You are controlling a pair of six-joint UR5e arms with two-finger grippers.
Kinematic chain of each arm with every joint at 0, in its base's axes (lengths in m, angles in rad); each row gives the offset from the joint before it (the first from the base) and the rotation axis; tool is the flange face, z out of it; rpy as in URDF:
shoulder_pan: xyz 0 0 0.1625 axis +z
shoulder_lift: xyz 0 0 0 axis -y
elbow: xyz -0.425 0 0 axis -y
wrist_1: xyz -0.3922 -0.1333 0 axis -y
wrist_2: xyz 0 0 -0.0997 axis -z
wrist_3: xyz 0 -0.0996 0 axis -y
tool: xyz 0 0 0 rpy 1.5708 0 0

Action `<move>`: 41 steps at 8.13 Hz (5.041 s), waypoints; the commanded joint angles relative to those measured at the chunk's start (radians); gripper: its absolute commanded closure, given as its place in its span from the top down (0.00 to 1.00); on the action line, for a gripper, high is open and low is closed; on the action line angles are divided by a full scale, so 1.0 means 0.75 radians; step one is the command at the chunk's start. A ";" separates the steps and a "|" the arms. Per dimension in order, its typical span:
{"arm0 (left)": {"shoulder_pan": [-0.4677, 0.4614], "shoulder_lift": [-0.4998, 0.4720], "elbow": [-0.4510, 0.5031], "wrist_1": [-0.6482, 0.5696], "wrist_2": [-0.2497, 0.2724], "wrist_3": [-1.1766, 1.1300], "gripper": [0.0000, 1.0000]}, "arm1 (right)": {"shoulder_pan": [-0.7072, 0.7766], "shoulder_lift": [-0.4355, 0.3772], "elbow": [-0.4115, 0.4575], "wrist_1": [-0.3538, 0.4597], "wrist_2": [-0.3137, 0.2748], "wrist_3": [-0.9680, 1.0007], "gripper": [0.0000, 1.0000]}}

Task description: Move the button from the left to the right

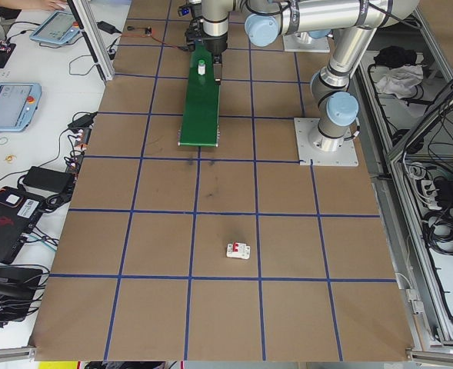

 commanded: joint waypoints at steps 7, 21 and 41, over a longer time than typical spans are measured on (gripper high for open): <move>-0.013 0.001 -0.009 0.015 0.004 0.009 1.00 | 0.000 0.068 -0.006 -0.094 -0.211 0.025 1.00; 0.007 -0.001 -0.011 0.013 0.010 0.022 1.00 | -0.790 -0.185 -0.427 0.392 -0.670 -1.076 0.00; 0.013 0.001 -0.011 0.013 0.018 0.022 1.00 | -1.160 0.234 -0.184 -0.152 -0.875 -1.607 1.00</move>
